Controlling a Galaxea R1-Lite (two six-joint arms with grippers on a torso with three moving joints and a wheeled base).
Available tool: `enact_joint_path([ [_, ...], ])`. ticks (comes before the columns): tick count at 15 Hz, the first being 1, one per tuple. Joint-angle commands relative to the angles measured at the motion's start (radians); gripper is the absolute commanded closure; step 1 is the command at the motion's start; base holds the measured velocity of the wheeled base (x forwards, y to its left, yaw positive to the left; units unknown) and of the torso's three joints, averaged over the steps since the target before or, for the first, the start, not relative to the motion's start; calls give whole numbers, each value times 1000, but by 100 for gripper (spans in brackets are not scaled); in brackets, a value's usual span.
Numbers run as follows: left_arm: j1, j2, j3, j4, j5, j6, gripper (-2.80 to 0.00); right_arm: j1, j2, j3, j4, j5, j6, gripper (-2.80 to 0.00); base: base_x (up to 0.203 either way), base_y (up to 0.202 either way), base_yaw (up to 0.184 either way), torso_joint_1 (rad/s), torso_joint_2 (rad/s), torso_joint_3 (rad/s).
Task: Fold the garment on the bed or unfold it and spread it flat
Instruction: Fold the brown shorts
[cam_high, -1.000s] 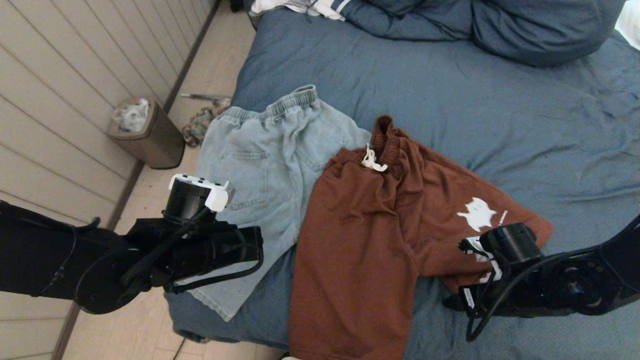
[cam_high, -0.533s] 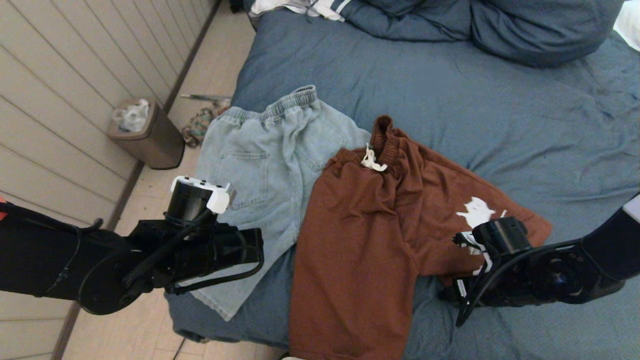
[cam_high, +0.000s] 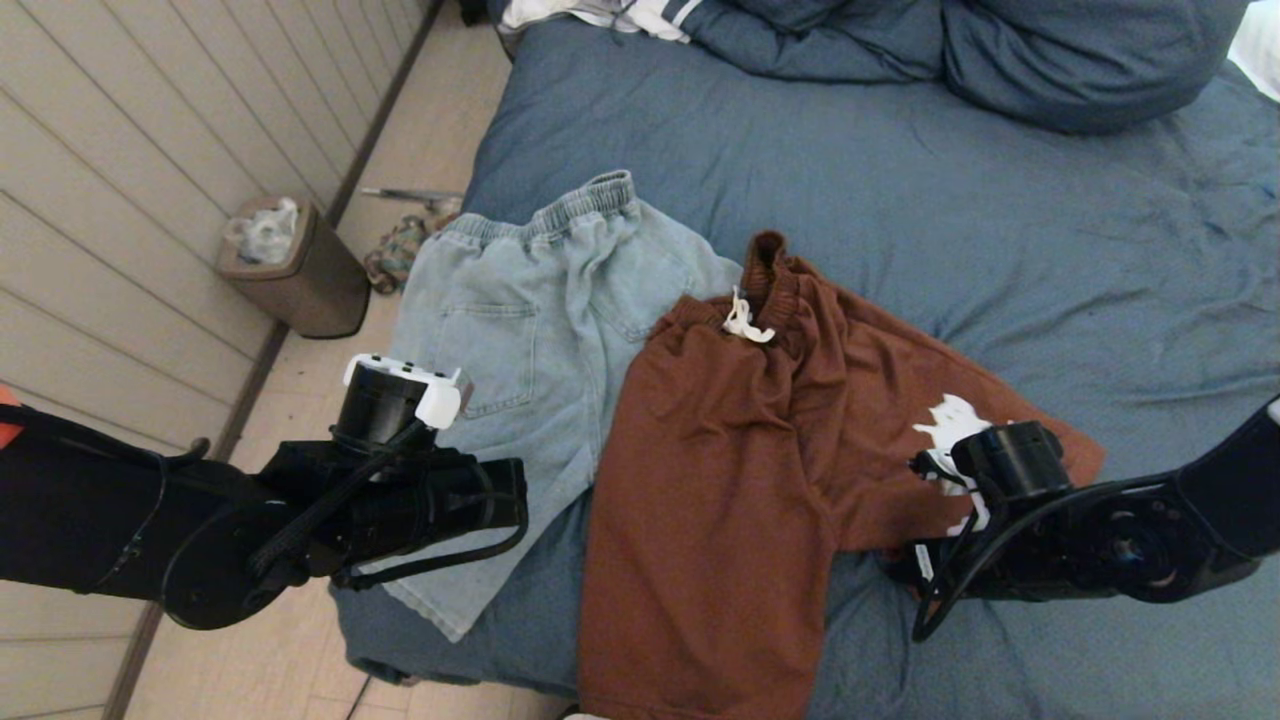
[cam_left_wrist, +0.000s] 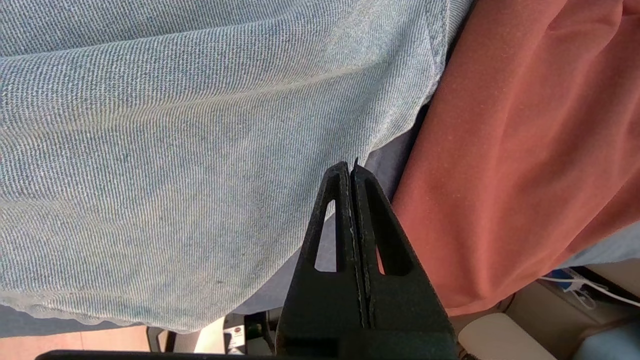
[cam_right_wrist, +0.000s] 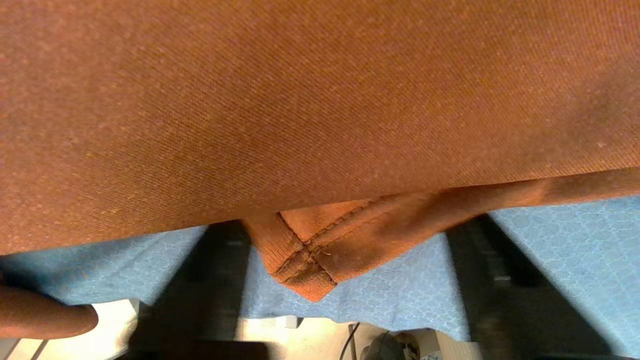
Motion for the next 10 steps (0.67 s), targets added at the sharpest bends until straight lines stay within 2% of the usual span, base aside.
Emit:
enact_joint_path([
  [1, -2, 4, 0, -2, 0, -3, 0, 4, -9, 18, 2, -2, 0, 0, 0, 0, 0, 0, 0, 0],
  [5, -2, 1, 2, -1, 0, -3, 0, 6, -84, 81, 3, -3, 4, 0, 0, 0, 0, 0, 0, 0],
  [10, -25, 10, 4, 2, -1, -6, 0, -6, -279, 251, 12, -11, 26, 0, 0, 0, 0, 0, 0, 0],
])
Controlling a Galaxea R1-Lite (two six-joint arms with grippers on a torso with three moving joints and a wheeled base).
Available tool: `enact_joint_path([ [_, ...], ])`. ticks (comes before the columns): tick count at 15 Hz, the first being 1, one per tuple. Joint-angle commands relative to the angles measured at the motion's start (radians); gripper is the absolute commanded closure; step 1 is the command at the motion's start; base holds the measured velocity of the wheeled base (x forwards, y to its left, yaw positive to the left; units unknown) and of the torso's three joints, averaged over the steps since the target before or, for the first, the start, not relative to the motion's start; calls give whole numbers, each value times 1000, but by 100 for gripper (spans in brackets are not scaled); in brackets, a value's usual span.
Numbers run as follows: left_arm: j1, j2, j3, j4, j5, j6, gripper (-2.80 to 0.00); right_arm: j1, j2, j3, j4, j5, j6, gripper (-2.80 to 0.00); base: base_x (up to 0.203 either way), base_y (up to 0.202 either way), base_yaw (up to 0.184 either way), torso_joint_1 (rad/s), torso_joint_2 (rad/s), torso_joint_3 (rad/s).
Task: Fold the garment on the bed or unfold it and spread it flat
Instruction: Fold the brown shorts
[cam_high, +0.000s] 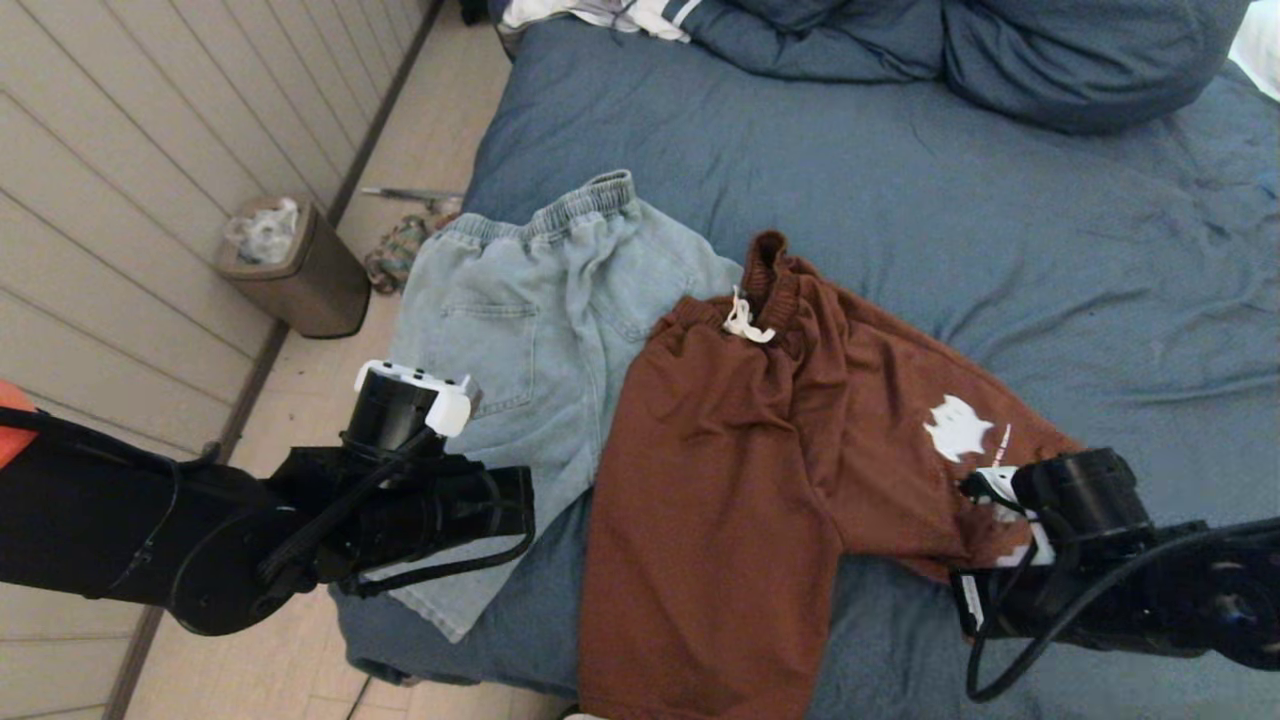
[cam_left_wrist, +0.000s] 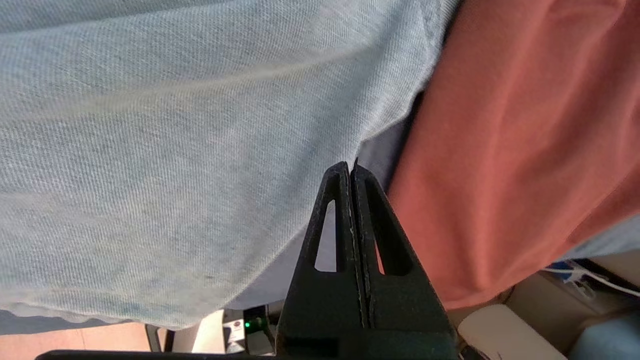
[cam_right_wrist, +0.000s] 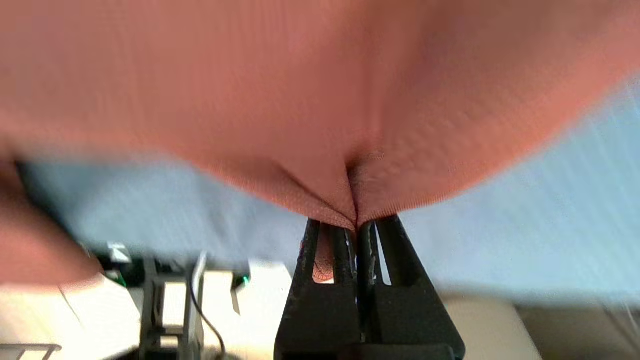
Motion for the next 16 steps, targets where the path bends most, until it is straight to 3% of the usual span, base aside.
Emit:
enact_joint_path([
  [1, -13, -1, 2, 3, 1, -5, 0, -3, -113, 98, 1, -3, 1, 0, 0, 0, 0, 0, 0, 0],
  [5, -17, -15, 10, 7, 2, -2, 0, 0, -113, 213, -1, -2, 4, 0, 0, 0, 0, 0, 0, 0],
  [9, -18, -5, 10, 7, 2, -1, 0, -1, -41, 225, -9, -5, 8, 0, 0, 0, 0, 0, 0, 0],
  [10, -18, -2, 10, 7, 2, -1, 0, 0, -34, 239, -12, -8, 7, -24, 0, 0, 0, 0, 0, 0],
  [11, -18, -1, 10, 7, 2, -1, 0, 0, -32, 248, -13, -9, 7, -280, 0, 0, 0, 0, 0, 0],
  [16, -25, -10, 13, 7, 2, -2, 0, -31, -43, 301, -17, -12, -1, -280, 0, 0, 0, 0, 0, 0],
])
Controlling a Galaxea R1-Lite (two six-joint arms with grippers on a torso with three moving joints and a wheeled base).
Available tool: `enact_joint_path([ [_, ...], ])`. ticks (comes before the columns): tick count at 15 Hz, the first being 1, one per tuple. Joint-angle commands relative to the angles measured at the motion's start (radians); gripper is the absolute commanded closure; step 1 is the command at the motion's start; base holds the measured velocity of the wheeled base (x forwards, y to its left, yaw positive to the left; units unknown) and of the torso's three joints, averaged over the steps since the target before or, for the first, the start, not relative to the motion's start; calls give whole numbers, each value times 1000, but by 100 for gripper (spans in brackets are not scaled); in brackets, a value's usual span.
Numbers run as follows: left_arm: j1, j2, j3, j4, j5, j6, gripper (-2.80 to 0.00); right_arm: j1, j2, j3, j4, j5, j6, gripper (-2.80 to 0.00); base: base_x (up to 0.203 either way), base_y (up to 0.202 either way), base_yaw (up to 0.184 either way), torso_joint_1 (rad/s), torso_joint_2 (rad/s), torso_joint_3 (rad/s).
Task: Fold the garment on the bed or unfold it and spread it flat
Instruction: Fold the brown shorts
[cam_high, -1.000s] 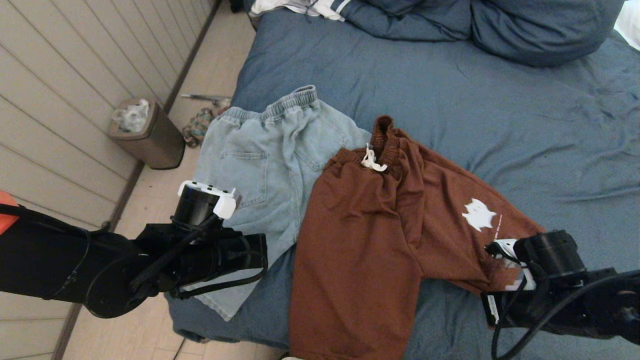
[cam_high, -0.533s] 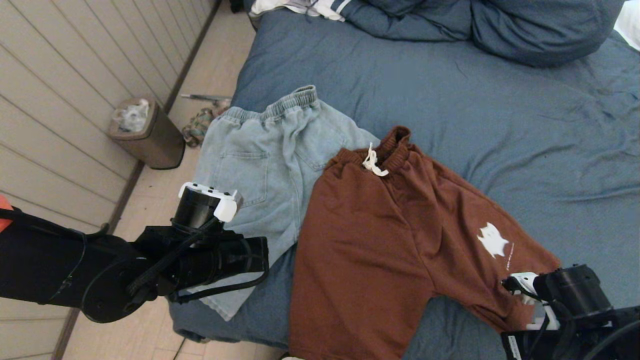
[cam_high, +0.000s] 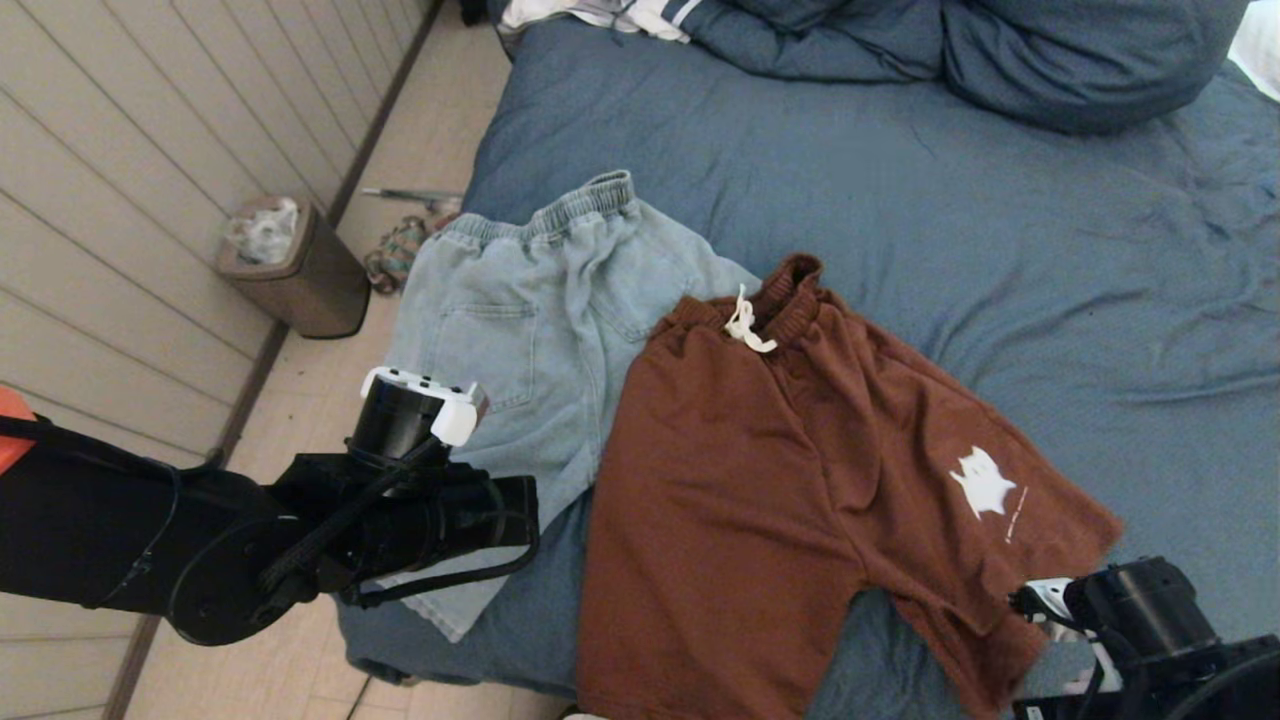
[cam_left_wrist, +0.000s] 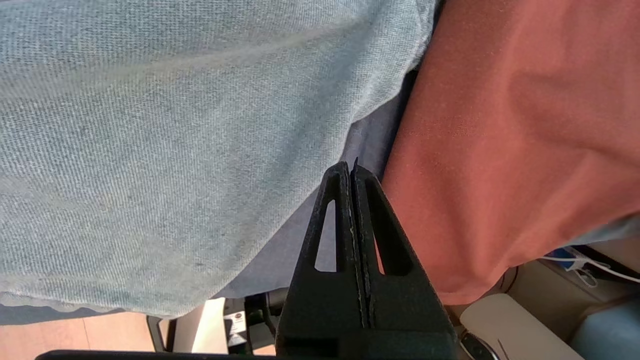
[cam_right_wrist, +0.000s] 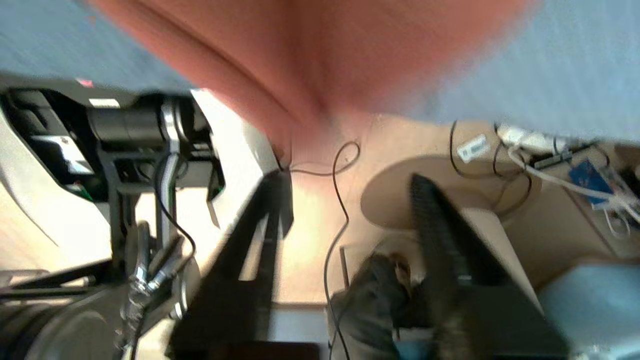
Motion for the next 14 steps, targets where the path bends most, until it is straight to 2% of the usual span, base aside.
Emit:
enact_joint_path([
  [1, -9, -8, 3, -4, 1, -4, 0, -9, -1, 15, -4, -2, 3, -280, 0, 0, 0, 0, 0, 0],
  [5, -9, 1, 1, -4, 0, -3, 0, -41, -67, 14, -61, 23, 4, -280, 0, 0, 0, 0, 0, 0],
  [7, -22, 0, 1, -4, -1, -7, 0, -54, -163, -11, -129, 91, 6, -280, 0, 0, 0, 0, 0, 0],
  [8, -25, 2, 0, -5, 2, -9, 0, -61, -233, -70, -150, 121, 9, -280, 0, 0, 0, 0, 0, 0],
  [11, -20, -11, -9, -8, 22, -22, 0, -86, -268, -407, -66, 144, 54, -280, 0, 0, 0, 0, 0, 0],
  [14, -20, -18, -9, -4, 24, -42, 0, -141, -172, -767, 141, 112, 188, -280, 0, 0, 0, 0, 0, 0],
])
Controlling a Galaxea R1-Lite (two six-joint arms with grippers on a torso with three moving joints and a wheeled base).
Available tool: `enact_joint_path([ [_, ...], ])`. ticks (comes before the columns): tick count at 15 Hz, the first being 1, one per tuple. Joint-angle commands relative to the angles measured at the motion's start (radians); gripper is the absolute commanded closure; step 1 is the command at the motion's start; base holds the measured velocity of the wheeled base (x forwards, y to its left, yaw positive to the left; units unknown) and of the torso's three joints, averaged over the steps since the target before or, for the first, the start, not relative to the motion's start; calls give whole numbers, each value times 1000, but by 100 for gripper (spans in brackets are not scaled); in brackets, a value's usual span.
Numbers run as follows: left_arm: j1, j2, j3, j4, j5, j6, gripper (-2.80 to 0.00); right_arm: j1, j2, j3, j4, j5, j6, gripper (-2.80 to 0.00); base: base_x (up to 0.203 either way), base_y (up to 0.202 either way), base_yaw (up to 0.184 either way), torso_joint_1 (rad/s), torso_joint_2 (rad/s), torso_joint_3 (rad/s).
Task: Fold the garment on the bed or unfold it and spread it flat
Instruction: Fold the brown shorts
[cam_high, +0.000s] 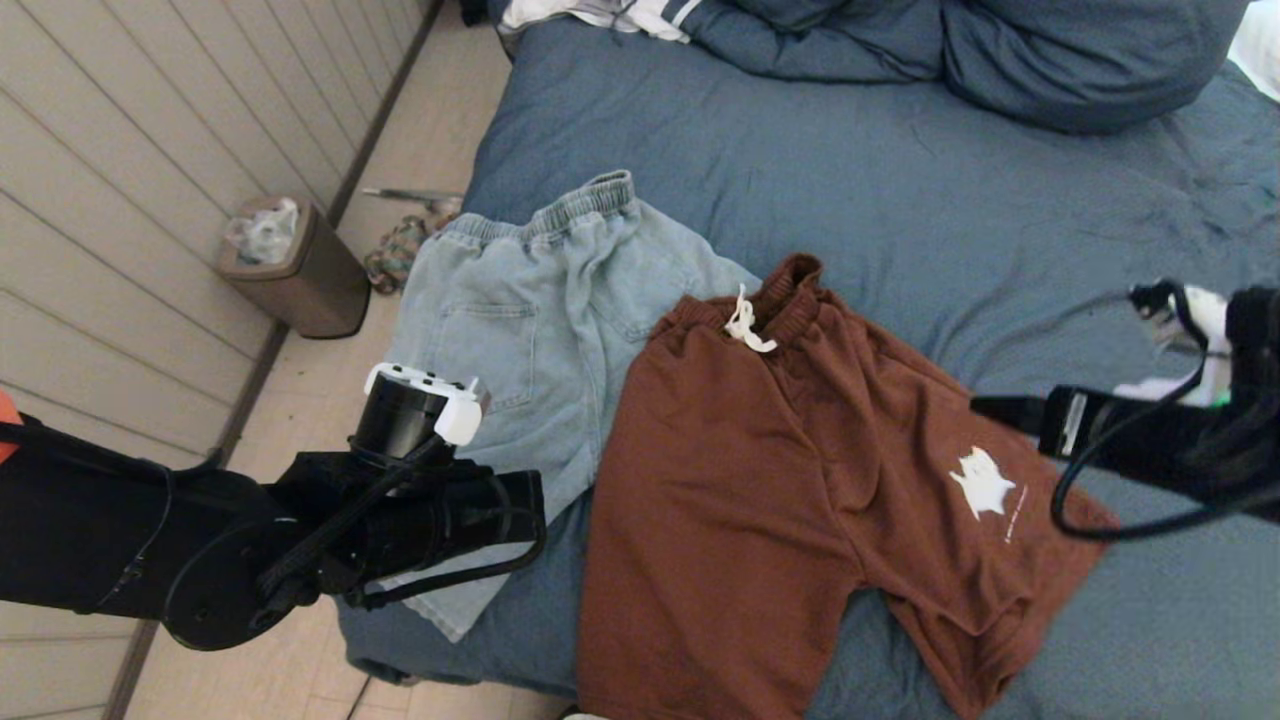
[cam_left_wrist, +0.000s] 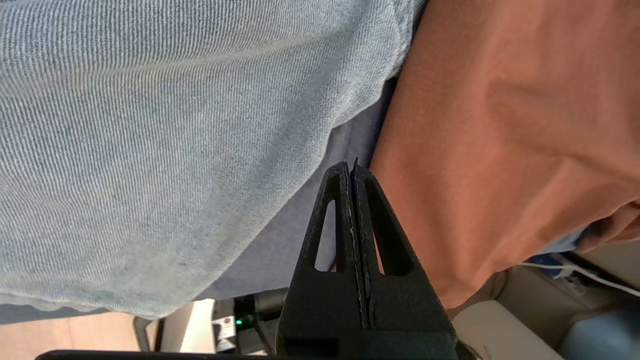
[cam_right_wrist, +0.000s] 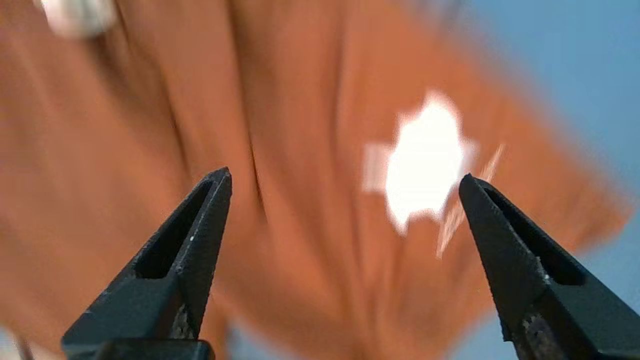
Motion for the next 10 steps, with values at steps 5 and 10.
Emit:
enact_joint_path([
  [5, 15, -68, -4, 12, 1, 1, 0, -65, 218, -465, 466, -73, 245, -280, 0, 0, 0, 0, 0, 0],
  [10, 41, -444, -3, 169, 5, 43, 0, -26, -85, -356, 466, -72, 149, -280, 0, 0, 0, 0, 0, 0],
])
